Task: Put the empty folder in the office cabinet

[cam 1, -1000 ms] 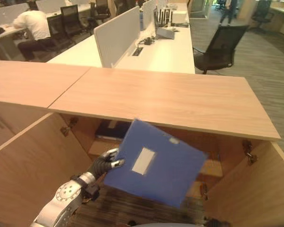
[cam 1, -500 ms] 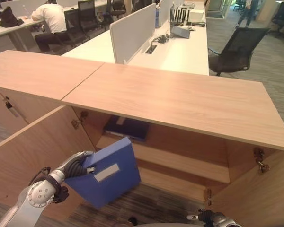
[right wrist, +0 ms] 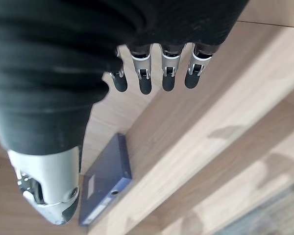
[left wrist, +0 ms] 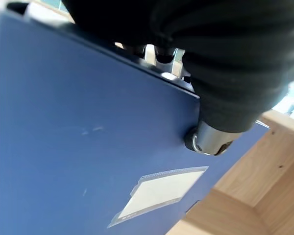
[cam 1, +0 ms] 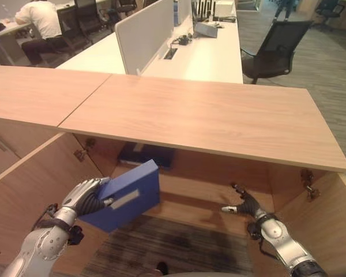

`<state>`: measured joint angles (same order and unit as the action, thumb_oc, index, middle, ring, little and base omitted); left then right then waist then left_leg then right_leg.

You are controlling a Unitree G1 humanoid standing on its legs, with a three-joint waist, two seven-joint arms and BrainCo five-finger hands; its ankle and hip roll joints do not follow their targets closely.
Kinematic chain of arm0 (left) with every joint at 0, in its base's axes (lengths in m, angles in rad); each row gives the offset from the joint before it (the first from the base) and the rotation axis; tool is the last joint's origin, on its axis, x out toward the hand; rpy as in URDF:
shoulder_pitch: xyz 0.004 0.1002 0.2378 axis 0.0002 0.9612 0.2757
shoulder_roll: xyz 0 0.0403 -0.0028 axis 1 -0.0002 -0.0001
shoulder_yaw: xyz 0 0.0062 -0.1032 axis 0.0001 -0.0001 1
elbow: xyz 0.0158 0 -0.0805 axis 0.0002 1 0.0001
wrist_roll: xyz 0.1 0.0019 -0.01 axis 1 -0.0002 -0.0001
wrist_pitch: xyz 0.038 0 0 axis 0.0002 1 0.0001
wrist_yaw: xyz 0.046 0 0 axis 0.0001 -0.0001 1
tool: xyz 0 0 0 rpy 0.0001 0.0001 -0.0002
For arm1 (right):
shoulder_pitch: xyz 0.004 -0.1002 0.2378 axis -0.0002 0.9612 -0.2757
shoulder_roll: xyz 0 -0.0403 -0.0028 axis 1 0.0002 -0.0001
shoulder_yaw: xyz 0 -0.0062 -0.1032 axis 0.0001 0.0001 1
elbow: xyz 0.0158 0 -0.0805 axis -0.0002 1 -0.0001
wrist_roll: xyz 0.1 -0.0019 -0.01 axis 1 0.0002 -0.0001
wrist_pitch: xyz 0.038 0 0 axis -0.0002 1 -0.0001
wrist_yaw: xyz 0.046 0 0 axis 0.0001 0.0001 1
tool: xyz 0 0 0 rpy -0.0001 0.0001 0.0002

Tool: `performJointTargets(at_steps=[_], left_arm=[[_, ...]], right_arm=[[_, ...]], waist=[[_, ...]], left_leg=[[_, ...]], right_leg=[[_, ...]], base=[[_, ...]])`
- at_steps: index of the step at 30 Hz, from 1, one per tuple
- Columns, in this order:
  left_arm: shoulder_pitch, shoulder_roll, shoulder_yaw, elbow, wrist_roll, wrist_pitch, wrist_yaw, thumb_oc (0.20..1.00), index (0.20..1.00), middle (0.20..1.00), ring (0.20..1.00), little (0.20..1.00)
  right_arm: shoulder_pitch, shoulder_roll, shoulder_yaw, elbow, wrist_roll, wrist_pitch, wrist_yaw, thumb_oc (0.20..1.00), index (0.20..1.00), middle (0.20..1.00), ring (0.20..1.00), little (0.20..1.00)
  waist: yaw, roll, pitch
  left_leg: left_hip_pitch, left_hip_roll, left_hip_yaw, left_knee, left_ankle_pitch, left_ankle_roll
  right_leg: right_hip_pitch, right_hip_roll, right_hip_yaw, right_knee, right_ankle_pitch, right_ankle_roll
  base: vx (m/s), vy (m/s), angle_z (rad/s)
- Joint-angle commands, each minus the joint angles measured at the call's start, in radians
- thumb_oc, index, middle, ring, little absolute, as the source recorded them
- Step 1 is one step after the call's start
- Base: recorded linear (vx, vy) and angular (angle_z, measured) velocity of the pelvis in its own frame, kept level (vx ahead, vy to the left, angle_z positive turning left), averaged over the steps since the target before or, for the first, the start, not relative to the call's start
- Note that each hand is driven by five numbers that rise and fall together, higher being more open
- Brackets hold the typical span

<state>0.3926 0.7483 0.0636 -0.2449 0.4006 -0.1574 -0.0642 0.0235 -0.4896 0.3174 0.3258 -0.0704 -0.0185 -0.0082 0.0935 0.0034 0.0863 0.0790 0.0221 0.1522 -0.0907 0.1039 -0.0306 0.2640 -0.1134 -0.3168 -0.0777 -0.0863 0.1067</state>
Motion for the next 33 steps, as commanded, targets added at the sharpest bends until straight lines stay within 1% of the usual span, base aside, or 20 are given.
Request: performJointTargets(at_steps=[1,6,9,11,14,18,21,27,33], left_arm=[[-0.076,0.019,0.034,-0.078,-0.048,-0.044,0.056,0.200,0.200,0.200,0.200,0.200],[-0.097,0.012,0.038,-0.109,-0.070,-0.046,0.060,0.200,0.200,0.200,0.200,0.200],[-0.110,0.009,0.047,-0.136,-0.086,-0.054,0.068,0.200,0.200,0.200,0.200,0.200],[-0.130,0.006,0.031,-0.153,-0.118,-0.054,0.068,0.200,0.200,0.200,0.200,0.200],[-0.161,0.017,0.009,-0.170,-0.146,-0.057,0.066,0.200,0.200,0.200,0.200,0.200],[-0.208,0.058,-0.062,-0.215,-0.229,-0.071,0.038,0.200,0.200,0.200,0.200,0.200],[-0.226,0.078,-0.087,-0.232,-0.257,-0.074,0.026,0.200,0.200,0.200,0.200,0.200],[-0.248,0.093,-0.111,-0.244,-0.283,-0.073,0.030,0.200,0.200,0.200,0.200,0.200],[-0.254,0.109,-0.115,-0.253,-0.296,-0.075,0.031,0.200,0.200,0.200,0.200,0.200]], right_arm=[[-0.111,0.000,0.046,-0.012,-0.042,-0.060,0.014,1.000,1.000,1.000,1.000,1.000],[-0.158,0.018,0.113,-0.028,-0.042,-0.068,0.043,1.000,1.000,1.000,1.000,1.000],[-0.176,0.010,0.147,-0.083,-0.053,-0.076,0.071,1.000,1.000,1.000,1.000,1.000],[-0.196,0.017,0.177,-0.086,-0.046,-0.079,0.081,1.000,1.000,1.000,1.000,1.000],[-0.224,0.033,0.194,-0.077,-0.030,-0.081,0.076,1.000,1.000,1.000,1.000,1.000],[-0.285,0.055,0.231,-0.144,0.007,-0.096,0.072,1.000,1.000,1.000,1.000,1.000],[-0.315,0.069,0.242,-0.160,0.013,-0.103,0.059,1.000,1.000,1.000,1.000,1.000],[-0.362,0.098,0.275,-0.167,0.007,-0.108,0.045,1.000,1.000,1.000,1.000,1.000],[-0.409,0.103,0.278,-0.160,-0.018,-0.106,0.019,1.000,1.000,1.000,1.000,1.000]], waist=[[0.013,-0.028,0.017],[0.020,-0.029,0.018],[0.023,-0.032,0.016],[0.024,-0.032,0.013],[0.026,-0.031,0.014],[0.025,-0.029,0.009],[0.027,-0.027,0.007],[0.032,-0.027,0.003],[0.042,-0.027,0.002]], left_leg=[[0.071,0.046,-0.028,0.003,-0.163,-0.033],[0.070,0.048,-0.030,0.003,-0.161,-0.034],[0.069,0.048,-0.032,0.003,-0.162,-0.035],[0.068,0.049,-0.033,0.003,-0.161,-0.035],[0.067,0.049,-0.034,0.003,-0.160,-0.036],[0.069,0.050,-0.031,0.003,-0.158,-0.036],[0.070,0.051,-0.030,0.003,-0.158,-0.037],[0.071,0.050,-0.033,0.003,-0.159,-0.035],[0.071,0.050,-0.036,0.003,-0.157,-0.035]], right_leg=[[-0.049,-0.066,-0.047,-0.010,0.077,0.054],[-0.047,-0.067,-0.051,-0.010,0.077,0.052],[-0.045,-0.069,-0.056,-0.010,0.076,0.051],[-0.043,-0.070,-0.060,-0.010,0.077,0.052],[-0.044,-0.071,-0.061,-0.010,0.077,0.052],[-0.043,-0.070,-0.059,-0.010,0.077,0.052],[-0.043,-0.071,-0.058,-0.010,0.078,0.052],[-0.042,-0.070,-0.056,-0.010,0.077,0.052],[-0.040,-0.069,-0.058,-0.010,0.076,0.051]], base=[[0.00,0.000,0.00],[0.00,0.000,0.00],[0.00,-0.004,0.01],[0.00,-0.007,0.05],[0.00,-0.005,0.04],[0.00,0.000,0.00],[0.00,0.000,0.00],[0.00,0.000,0.00],[0.00,0.000,0.00]])
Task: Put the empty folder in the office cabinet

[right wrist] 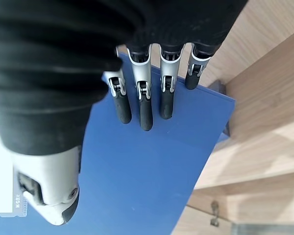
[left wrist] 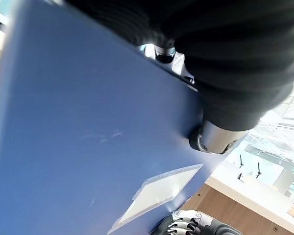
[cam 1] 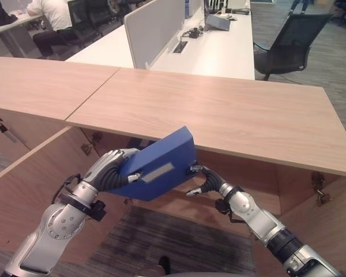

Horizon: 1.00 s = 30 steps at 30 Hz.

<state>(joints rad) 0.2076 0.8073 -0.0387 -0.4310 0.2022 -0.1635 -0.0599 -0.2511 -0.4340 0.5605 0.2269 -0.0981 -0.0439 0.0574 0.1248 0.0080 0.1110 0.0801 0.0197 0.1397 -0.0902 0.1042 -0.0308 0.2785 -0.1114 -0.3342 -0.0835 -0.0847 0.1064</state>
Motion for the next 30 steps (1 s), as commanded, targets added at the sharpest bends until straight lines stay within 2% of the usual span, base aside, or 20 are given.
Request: performJointTargets(at_steps=[1,10,18,30], left_arm=[[-0.068,0.053,-0.010,-0.068,-0.100,-0.067,0.026,0.200,0.200,0.200,0.200,0.200],[-0.054,0.064,0.018,-0.065,-0.093,-0.064,0.014,0.200,0.200,0.200,0.200,0.200],[-0.001,0.083,0.082,-0.069,-0.066,-0.065,-0.021,0.200,0.200,0.200,0.200,0.200],[0.029,0.088,0.112,-0.071,-0.066,-0.056,-0.039,0.200,0.200,0.200,0.200,0.200]], right_arm=[[-0.142,0.050,0.037,-0.057,0.007,-0.080,-0.048,1.000,1.000,1.000,1.000,1.000],[-0.083,0.002,0.033,-0.054,0.015,-0.065,0.006,1.000,1.000,1.000,1.000,1.000],[0.062,-0.098,-0.035,-0.001,-0.017,-0.034,0.076,1.000,1.000,1.000,1.000,1.000],[0.086,-0.116,-0.146,0.074,-0.024,-0.008,0.022,1.000,1.000,1.000,1.000,1.000]], waist=[[0.011,-0.032,-0.023],[0.010,-0.037,-0.023],[-0.004,-0.046,-0.025],[-0.018,-0.050,-0.029]], left_leg=[[0.070,0.053,-0.023,0.003,-0.158,-0.035],[0.065,0.049,-0.027,0.003,-0.157,-0.035],[0.062,0.049,-0.026,0.003,-0.160,-0.037],[0.065,0.053,-0.020,0.003,-0.164,-0.035]], right_leg=[[-0.055,-0.071,-0.042,-0.004,0.075,0.052],[-0.058,-0.070,-0.044,-0.004,0.077,0.052],[-0.061,-0.069,-0.048,-0.004,0.077,0.056],[-0.068,-0.063,-0.034,-0.004,0.075,0.053]], base=[[0.00,0.000,0.00],[0.00,0.000,0.00],[0.00,0.000,0.00],[0.00,-0.002,-0.01]])
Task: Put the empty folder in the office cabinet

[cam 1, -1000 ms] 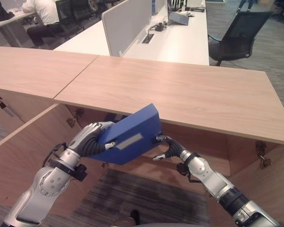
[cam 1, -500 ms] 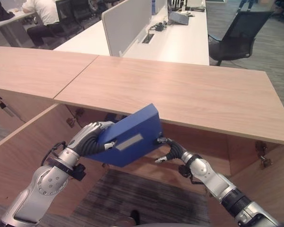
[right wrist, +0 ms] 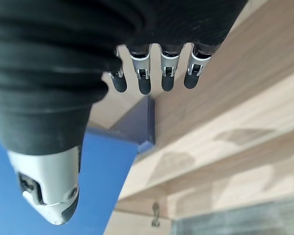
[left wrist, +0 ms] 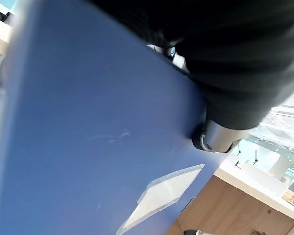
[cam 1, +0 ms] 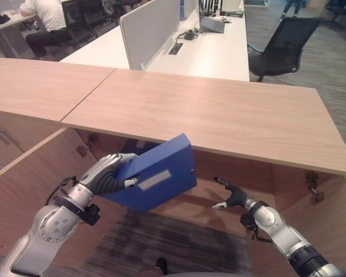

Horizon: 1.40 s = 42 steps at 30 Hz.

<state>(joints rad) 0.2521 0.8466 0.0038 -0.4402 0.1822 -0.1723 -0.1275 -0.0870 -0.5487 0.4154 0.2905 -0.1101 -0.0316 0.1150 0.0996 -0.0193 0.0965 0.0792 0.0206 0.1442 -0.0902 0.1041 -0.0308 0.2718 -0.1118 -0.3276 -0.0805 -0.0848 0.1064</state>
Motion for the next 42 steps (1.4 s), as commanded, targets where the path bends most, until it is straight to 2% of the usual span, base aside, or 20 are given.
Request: performJointTargets(at_steps=[1,8,21,31,38,39,42], left_arm=[[-0.018,0.049,0.068,-0.061,-0.046,-0.047,0.028,0.200,0.200,0.200,0.200,0.200],[-0.052,0.033,0.039,-0.056,-0.048,-0.044,0.032,0.200,0.200,0.200,0.200,0.200],[-0.156,-0.002,-0.061,-0.051,-0.077,-0.046,0.044,0.200,0.200,0.200,0.200,0.200],[-0.266,-0.022,-0.181,-0.050,-0.127,-0.052,0.035,0.200,0.200,0.200,0.200,0.200],[-0.371,-0.024,-0.267,-0.059,-0.190,-0.060,0.021,0.200,0.200,0.200,0.200,0.200],[-0.404,-0.022,-0.282,-0.066,-0.208,-0.064,0.014,0.200,0.200,0.200,0.200,0.200],[-0.435,-0.023,-0.299,-0.071,-0.227,-0.070,0.009,0.200,0.200,0.200,0.200,0.200]], right_arm=[[-0.081,0.000,-0.005,0.011,-0.007,-0.020,-0.039,1.000,1.000,1.000,1.000,1.000],[-0.112,0.020,-0.007,-0.040,0.025,-0.028,-0.055,1.000,1.000,1.000,1.000,1.000],[-0.221,0.096,0.100,-0.091,0.062,-0.045,-0.046,1.000,1.000,1.000,1.000,1.000],[-0.300,0.144,0.164,-0.087,0.099,-0.056,-0.051,1.000,1.000,1.000,1.000,1.000],[-0.338,0.194,0.237,-0.058,0.237,-0.058,0.000,1.000,1.000,1.000,1.000,1.000],[-0.353,0.213,0.268,-0.034,0.309,-0.052,0.040,0.200,0.200,0.200,0.200,0.200],[-0.371,0.223,0.299,-0.023,0.381,-0.045,0.086,0.200,0.200,0.200,0.200,0.200]], waist=[[0.006,-0.022,-0.014],[0.006,-0.018,-0.015],[0.013,-0.016,-0.016],[0.012,-0.019,-0.017],[0.011,-0.026,-0.017],[0.015,-0.029,-0.017],[0.021,-0.033,-0.018]], left_leg=[[0.066,0.052,-0.025,0.003,-0.163,-0.035],[0.067,0.051,-0.026,0.003,-0.162,-0.034],[0.067,0.049,-0.028,0.003,-0.161,-0.034],[0.068,0.048,-0.028,0.003,-0.160,-0.032],[0.069,0.051,-0.025,0.003,-0.158,-0.035],[0.068,0.050,-0.025,0.003,-0.157,-0.036],[0.066,0.051,-0.027,0.003,-0.155,-0.038]], right_leg=[[-0.062,-0.062,-0.039,-0.007,0.076,0.053],[-0.061,-0.062,-0.036,-0.007,0.076,0.052],[-0.058,-0.065,-0.042,-0.007,0.077,0.048],[-0.058,-0.066,-0.040,-0.007,0.079,0.048],[-0.057,-0.066,-0.040,-0.007,0.080,0.048],[-0.057,-0.066,-0.041,-0.007,0.080,0.048],[-0.057,-0.066,-0.043,-0.007,0.080,0.048]], base=[[-0.01,-0.006,-0.04],[0.00,-0.001,-0.02],[0.00,0.000,0.00],[0.00,0.000,0.00],[0.00,0.000,0.00],[0.00,0.000,0.00],[0.00,0.000,0.00]])
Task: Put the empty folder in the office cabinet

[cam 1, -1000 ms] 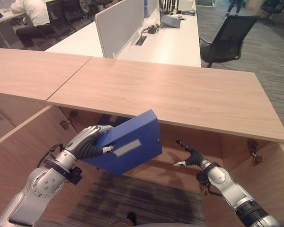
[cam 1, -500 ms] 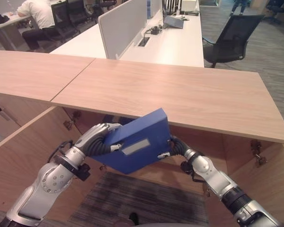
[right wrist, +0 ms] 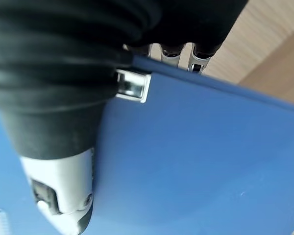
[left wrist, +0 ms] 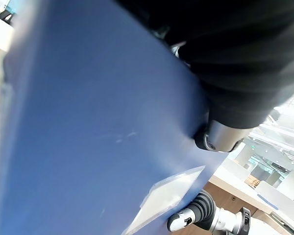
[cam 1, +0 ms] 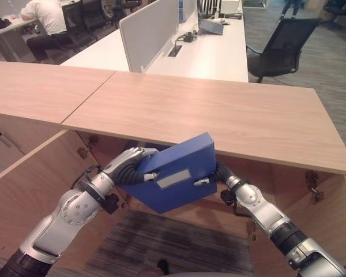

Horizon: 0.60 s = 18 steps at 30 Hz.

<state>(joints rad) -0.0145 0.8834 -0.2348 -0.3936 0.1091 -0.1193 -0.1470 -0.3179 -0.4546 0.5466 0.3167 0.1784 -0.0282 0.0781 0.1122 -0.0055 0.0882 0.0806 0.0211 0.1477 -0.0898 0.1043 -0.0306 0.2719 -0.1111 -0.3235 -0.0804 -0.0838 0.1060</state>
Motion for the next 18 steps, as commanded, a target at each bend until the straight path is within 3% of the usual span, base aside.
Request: performJointTargets(at_steps=[1,10,11,12,13,14,18], left_arm=[[-0.181,-0.063,-0.067,-0.118,-0.163,-0.124,0.026,0.200,0.200,0.200,0.200,0.200],[-0.238,-0.148,-0.117,-0.072,-0.208,-0.118,0.011,0.200,0.200,0.200,0.200,0.200],[-0.237,-0.148,-0.117,-0.072,-0.208,-0.118,0.011,0.260,0.260,0.260,0.260,0.260],[-0.234,-0.156,-0.120,-0.059,-0.207,-0.115,0.010,0.423,0.423,0.423,0.423,0.423],[-0.221,-0.165,-0.120,-0.041,-0.216,-0.106,-0.004,0.903,0.903,0.903,0.903,0.903],[-0.187,-0.176,-0.119,-0.010,-0.247,-0.089,-0.033,1.000,1.000,1.000,1.000,1.000],[-0.112,-0.180,-0.102,0.044,-0.273,-0.064,-0.070,1.000,1.000,1.000,1.000,1.000]], right_arm=[[-0.143,0.132,0.181,-0.049,0.127,-0.041,0.142,0.200,0.200,0.200,0.200,0.200],[-0.051,0.199,0.251,0.037,0.420,0.026,0.247,0.200,0.200,0.200,0.200,0.200],[-0.050,0.199,0.252,0.037,0.421,0.026,0.247,0.200,0.200,0.200,0.200,0.200],[-0.030,0.207,0.258,0.052,0.448,0.037,0.259,0.200,0.200,0.200,0.200,0.200],[0.004,0.211,0.260,0.067,0.477,0.053,0.272,0.200,0.200,0.200,0.200,0.200],[0.042,0.203,0.261,0.085,0.481,0.071,0.292,0.200,0.200,0.200,0.200,0.200],[0.114,0.173,0.240,0.097,0.485,0.094,0.317,0.200,0.200,0.200,0.200,0.200]], waist=[[0.011,-0.049,-0.011],[0.027,-0.059,-0.009],[0.027,-0.059,-0.011],[0.028,-0.060,-0.008],[0.028,-0.061,-0.005],[0.027,-0.060,-0.003],[0.025,-0.061,0.001]], left_leg=[[0.064,0.050,-0.031,0.002,-0.155,-0.039],[0.058,0.050,-0.036,0.002,-0.150,-0.044],[0.058,0.050,-0.036,0.002,-0.150,-0.044],[0.057,0.050,-0.036,0.002,-0.149,-0.044],[0.054,0.050,-0.036,0.002,-0.148,-0.045],[0.053,0.050,-0.037,0.002,-0.147,-0.045],[0.050,0.050,-0.037,0.002,-0.147,-0.046]], right_leg=[[-0.056,-0.066,-0.049,-0.007,0.078,0.049],[-0.055,-0.067,-0.058,-0.007,0.081,0.050],[-0.055,-0.067,-0.058,-0.007,0.081,0.050],[-0.056,-0.067,-0.058,-0.007,0.082,0.049],[-0.058,-0.067,-0.060,-0.007,0.083,0.049],[-0.060,-0.067,-0.060,-0.007,0.084,0.049],[-0.062,-0.067,-0.062,-0.007,0.084,0.050]], base=[[0.00,0.000,0.00],[0.00,-0.002,0.03],[0.00,0.000,0.00],[0.00,0.000,0.00],[0.00,0.000,0.00],[0.00,0.000,0.00],[0.00,0.000,0.00]])
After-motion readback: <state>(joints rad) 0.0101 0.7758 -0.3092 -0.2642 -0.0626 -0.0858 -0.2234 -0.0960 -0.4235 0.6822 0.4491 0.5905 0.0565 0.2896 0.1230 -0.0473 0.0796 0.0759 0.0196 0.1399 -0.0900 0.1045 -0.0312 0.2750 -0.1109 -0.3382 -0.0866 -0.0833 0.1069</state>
